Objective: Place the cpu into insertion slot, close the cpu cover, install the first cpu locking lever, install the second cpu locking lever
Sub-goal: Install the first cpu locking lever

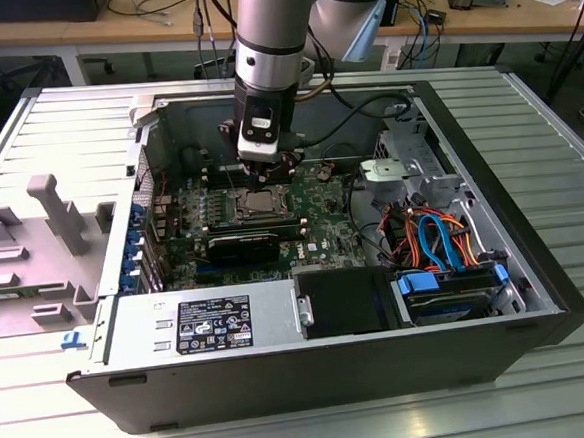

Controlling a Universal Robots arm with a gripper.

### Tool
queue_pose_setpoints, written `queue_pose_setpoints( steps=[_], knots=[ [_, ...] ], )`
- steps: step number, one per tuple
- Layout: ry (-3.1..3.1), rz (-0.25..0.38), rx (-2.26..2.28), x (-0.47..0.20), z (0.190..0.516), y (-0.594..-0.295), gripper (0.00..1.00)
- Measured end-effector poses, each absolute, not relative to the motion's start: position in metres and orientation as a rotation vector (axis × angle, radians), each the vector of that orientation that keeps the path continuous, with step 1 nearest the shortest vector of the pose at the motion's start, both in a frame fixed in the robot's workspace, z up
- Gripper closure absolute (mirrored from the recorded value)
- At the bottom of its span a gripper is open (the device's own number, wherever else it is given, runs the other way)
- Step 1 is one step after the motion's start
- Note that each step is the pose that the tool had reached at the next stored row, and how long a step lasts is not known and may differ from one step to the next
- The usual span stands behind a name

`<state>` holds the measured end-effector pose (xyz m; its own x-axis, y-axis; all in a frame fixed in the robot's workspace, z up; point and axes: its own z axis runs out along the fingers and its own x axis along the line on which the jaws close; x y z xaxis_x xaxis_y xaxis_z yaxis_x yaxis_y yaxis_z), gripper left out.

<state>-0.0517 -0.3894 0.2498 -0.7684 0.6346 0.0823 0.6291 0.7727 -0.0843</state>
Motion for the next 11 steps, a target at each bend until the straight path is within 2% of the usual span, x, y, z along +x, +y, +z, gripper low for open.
queue_pose_setpoints(
  steps=[11],
  knots=[
    [-2.864, 0.080, -1.002, -0.0517, 0.2498, -0.3895, 0.89]
  ],
)
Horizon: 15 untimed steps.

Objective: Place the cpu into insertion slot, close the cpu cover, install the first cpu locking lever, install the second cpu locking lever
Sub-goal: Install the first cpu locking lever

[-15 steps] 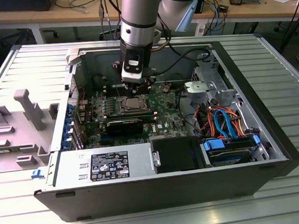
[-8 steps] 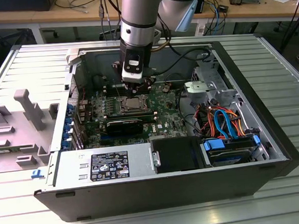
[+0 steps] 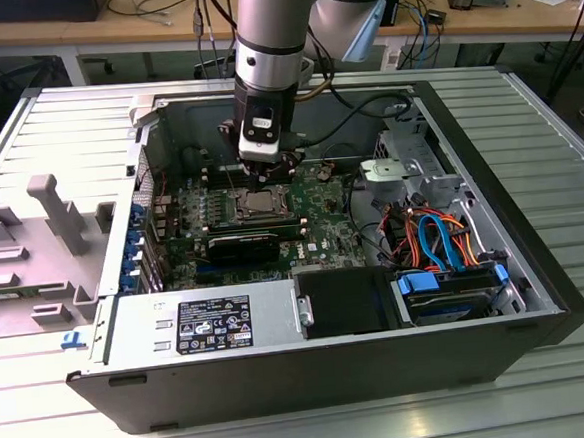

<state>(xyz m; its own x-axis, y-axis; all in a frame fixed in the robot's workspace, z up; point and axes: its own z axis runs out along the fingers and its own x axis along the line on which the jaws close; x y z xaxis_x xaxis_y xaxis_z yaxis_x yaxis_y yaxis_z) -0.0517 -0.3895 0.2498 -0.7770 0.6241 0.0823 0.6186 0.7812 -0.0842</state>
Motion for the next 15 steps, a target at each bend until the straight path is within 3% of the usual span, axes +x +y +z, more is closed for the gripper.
queue_pose_setpoints(
  steps=[15],
  knots=[
    [-2.883, 0.083, -0.950, -0.0517, 0.2498, -0.3895, 0.89]
  ],
)
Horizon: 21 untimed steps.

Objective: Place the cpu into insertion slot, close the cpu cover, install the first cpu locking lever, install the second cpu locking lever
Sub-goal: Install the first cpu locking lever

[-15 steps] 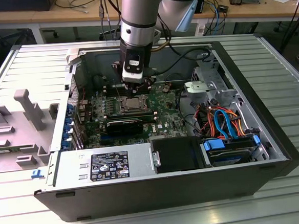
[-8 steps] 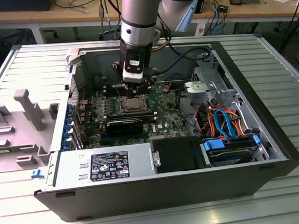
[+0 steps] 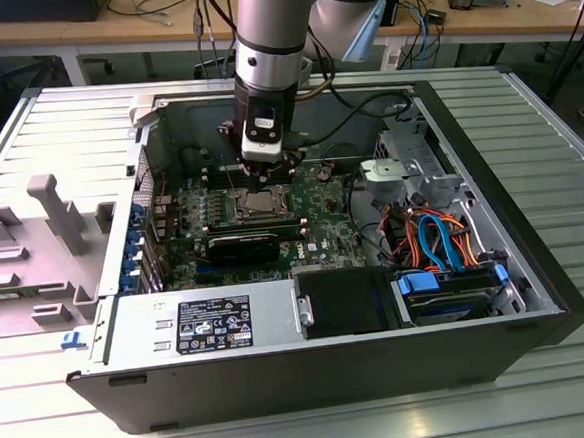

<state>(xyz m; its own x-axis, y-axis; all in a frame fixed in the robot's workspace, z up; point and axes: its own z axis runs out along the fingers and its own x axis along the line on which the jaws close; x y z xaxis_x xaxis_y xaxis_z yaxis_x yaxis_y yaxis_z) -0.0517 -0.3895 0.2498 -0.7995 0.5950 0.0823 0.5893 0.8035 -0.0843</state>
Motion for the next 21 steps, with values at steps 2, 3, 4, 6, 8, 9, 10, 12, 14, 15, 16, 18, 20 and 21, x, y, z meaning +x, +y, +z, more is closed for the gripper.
queue_pose_setpoints(
  steps=[2, 3, 4, 6, 8, 9, 10, 12, 14, 15, 16, 18, 20, 21],
  knots=[
    [-2.887, 0.083, -0.940, -0.0517, 0.2499, -0.3895, 0.89],
    [-2.890, 0.084, -0.931, -0.0517, 0.2498, -0.3895, 0.89],
    [-2.891, 0.084, -0.928, -0.0517, 0.2498, -0.3894, 0.89],
    [-2.894, 0.084, -0.919, -0.0517, 0.2498, -0.3895, 0.89],
    [-2.896, 0.085, -0.912, -0.0517, 0.2498, -0.3895, 0.89],
    [-2.898, 0.085, -0.906, -0.0517, 0.2498, -0.3895, 0.89],
    [-2.900, 0.085, -0.901, -0.0517, 0.2498, -0.3894, 0.89],
    [-2.902, 0.086, -0.893, -0.0517, 0.2498, -0.3894, 0.89],
    [-2.905, 0.086, -0.884, -0.0517, 0.2498, -0.3895, 0.89],
    [-2.907, 0.087, -0.878, -0.0516, 0.2498, -0.3895, 0.89],
    [-2.909, 0.087, -0.872, -0.0517, 0.2498, -0.3894, 0.89],
    [-2.911, 0.087, -0.866, -0.0517, 0.2498, -0.3895, 0.89],
    [-2.914, 0.088, -0.857, -0.0517, 0.2498, -0.3895, 0.89],
    [-2.915, 0.088, -0.854, -0.0517, 0.2498, -0.3895, 0.89]
  ],
)
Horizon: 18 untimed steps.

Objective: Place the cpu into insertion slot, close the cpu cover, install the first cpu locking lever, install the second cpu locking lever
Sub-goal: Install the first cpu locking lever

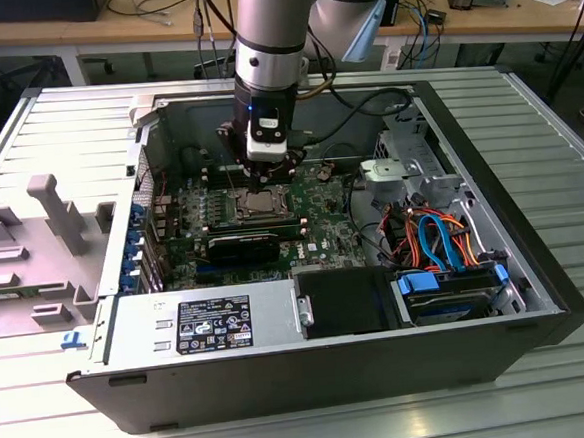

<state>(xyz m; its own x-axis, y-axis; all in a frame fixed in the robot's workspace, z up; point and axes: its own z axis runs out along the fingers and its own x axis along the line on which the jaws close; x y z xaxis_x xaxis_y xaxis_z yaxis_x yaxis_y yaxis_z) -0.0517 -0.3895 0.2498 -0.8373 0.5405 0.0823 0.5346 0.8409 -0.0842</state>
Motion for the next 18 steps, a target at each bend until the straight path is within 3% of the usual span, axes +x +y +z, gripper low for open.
queue_pose_setpoints(
  steps=[18],
  knots=[
    [-2.935, 0.092, -0.787, -0.0517, 0.2498, -0.3894, 0.89]
  ],
)
